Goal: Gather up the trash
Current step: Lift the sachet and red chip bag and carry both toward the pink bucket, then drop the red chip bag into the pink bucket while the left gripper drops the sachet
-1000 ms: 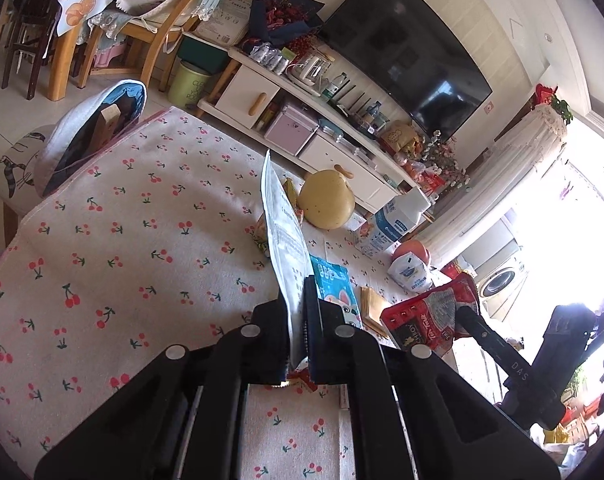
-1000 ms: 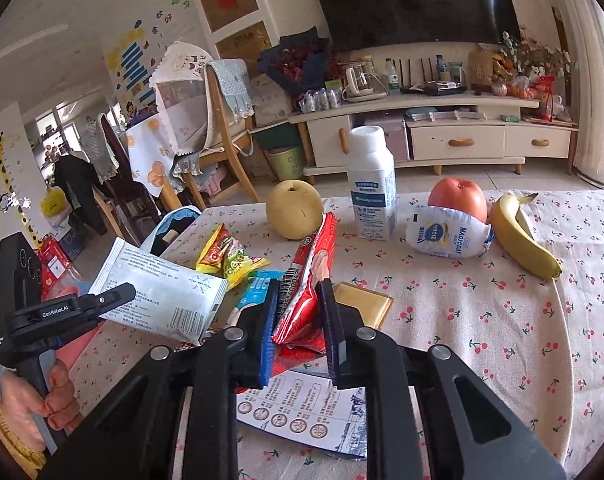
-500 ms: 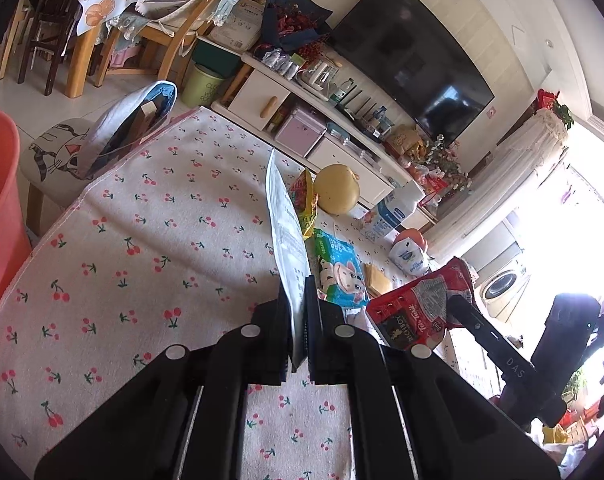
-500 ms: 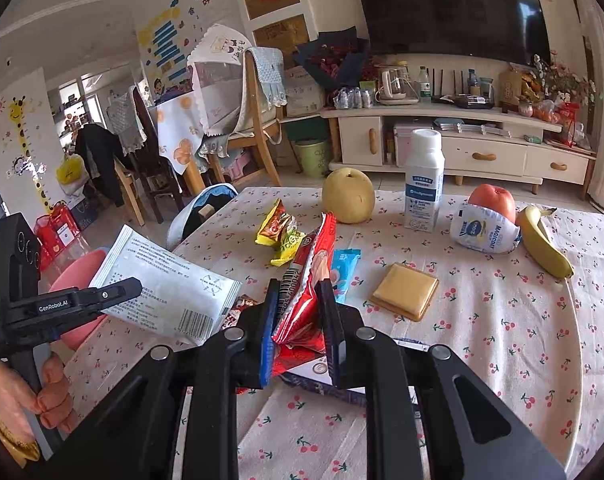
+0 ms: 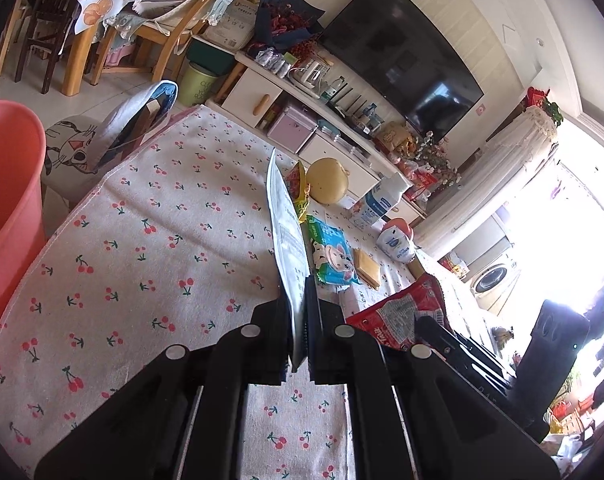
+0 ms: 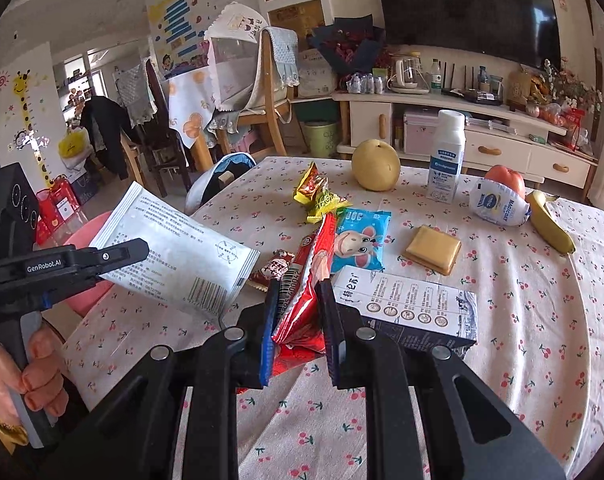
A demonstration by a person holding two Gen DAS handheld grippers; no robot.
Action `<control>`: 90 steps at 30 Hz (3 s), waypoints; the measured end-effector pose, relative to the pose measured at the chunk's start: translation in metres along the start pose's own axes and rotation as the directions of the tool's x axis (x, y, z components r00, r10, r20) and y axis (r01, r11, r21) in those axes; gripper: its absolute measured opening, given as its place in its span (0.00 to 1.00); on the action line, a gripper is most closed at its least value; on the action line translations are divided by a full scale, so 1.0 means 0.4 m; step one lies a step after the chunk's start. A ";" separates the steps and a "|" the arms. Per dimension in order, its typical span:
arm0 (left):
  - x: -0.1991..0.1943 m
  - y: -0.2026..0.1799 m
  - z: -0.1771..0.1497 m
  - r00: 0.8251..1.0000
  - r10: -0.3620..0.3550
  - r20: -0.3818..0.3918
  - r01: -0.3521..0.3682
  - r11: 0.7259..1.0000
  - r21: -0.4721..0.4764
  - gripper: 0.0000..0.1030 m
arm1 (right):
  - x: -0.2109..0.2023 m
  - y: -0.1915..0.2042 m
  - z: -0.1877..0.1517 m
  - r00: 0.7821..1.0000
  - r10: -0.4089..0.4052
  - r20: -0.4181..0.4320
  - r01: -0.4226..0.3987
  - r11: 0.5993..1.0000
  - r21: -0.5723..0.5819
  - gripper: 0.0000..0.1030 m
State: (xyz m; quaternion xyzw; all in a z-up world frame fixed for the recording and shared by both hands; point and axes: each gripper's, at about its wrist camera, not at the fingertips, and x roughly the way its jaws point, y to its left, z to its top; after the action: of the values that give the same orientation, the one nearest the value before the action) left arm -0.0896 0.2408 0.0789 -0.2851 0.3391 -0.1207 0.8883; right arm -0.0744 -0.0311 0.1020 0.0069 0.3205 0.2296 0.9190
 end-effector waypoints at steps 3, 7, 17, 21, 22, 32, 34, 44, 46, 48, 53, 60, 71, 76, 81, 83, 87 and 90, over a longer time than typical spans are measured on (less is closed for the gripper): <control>-0.019 0.004 -0.008 1.000 -0.006 0.001 0.006 1.000 0.003 0.08 | -0.014 0.014 -0.013 1.000 -0.012 -0.005 0.012 1.000 -0.002 0.21; -0.037 0.002 -0.019 1.000 -0.015 -0.002 0.015 1.000 0.013 0.08 | -0.031 0.029 -0.032 1.000 -0.018 -0.016 0.018 1.000 0.004 0.21; -0.072 -0.008 -0.040 0.999 -0.032 -0.003 0.033 0.999 0.039 0.08 | -0.074 0.087 -0.064 1.000 -0.012 -0.020 0.012 1.000 -0.013 0.21; -0.086 -0.002 -0.040 0.999 -0.042 0.005 0.042 0.999 0.030 0.08 | -0.087 0.107 -0.072 1.000 -0.013 -0.019 0.013 1.000 -0.022 0.21; -0.089 -0.001 -0.037 0.999 -0.044 0.008 0.044 0.999 0.030 0.08 | -0.090 0.111 -0.073 1.000 -0.014 -0.020 0.013 1.000 -0.024 0.21; -0.136 0.025 -0.022 0.996 -0.065 0.052 0.065 0.998 0.007 0.08 | -0.110 0.143 -0.062 1.000 -0.022 -0.005 0.022 0.999 -0.028 0.21; -0.147 0.033 -0.016 0.996 -0.065 0.065 0.065 0.998 0.002 0.08 | -0.113 0.155 -0.053 1.000 -0.018 0.003 0.019 0.999 -0.032 0.21; -0.218 0.098 0.040 0.985 -0.029 0.171 0.037 0.998 -0.049 0.08 | -0.081 0.263 0.001 0.999 0.047 0.018 -0.046 0.996 -0.082 0.21; -0.240 0.120 0.054 0.979 -0.010 0.202 0.025 0.997 -0.067 0.08 | -0.068 0.295 0.017 0.997 0.070 0.021 -0.067 0.992 -0.103 0.21; -0.266 0.147 0.070 0.971 0.022 0.240 0.000 0.996 -0.090 0.08 | -0.049 0.332 0.034 0.995 0.097 0.020 -0.094 0.988 -0.125 0.21; -0.337 0.220 0.103 0.935 0.133 0.330 -0.082 0.983 -0.165 0.08 | 0.014 0.430 0.088 0.985 0.169 0.020 -0.163 0.971 -0.172 0.21; -0.430 0.319 0.144 0.852 0.312 0.420 -0.206 0.938 -0.278 0.08 | 0.116 0.581 0.141 0.964 0.265 0.000 -0.258 0.937 -0.235 0.21; -0.413 0.427 0.194 0.806 0.483 0.342 -0.355 0.857 -0.373 0.08 | 0.286 0.734 0.169 0.950 0.303 -0.079 -0.313 0.905 -0.290 0.21; -0.395 0.467 0.210 0.814 0.502 0.293 -0.382 0.842 -0.381 0.08 | 0.338 0.756 0.154 0.950 0.289 -0.120 -0.312 0.902 -0.298 0.21; -0.379 0.485 0.204 0.818 0.515 0.256 -0.399 0.828 -0.394 0.08 | 0.366 0.760 0.138 0.947 0.283 -0.153 -0.318 0.900 -0.297 0.21; -0.373 0.491 0.202 0.820 0.518 0.244 -0.402 0.824 -0.398 0.08 | 0.368 0.759 0.132 0.948 0.278 -0.153 -0.312 0.903 -0.297 0.23; -0.369 0.494 0.197 0.815 0.529 0.236 -0.406 0.813 -0.417 0.11 | 0.357 0.746 0.138 0.951 0.279 -0.136 -0.307 0.910 -0.278 0.47; -0.367 0.494 0.194 0.812 0.533 0.239 -0.407 0.810 -0.422 0.45 | 0.331 0.727 0.143 0.957 0.270 -0.102 -0.288 0.918 -0.272 0.61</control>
State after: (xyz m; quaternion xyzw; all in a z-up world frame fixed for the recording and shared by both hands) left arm -0.1423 0.4934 0.0881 -0.3611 0.2539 0.2211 0.8696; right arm -0.0705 0.2931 0.1163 -0.0866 0.3085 0.4019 0.8578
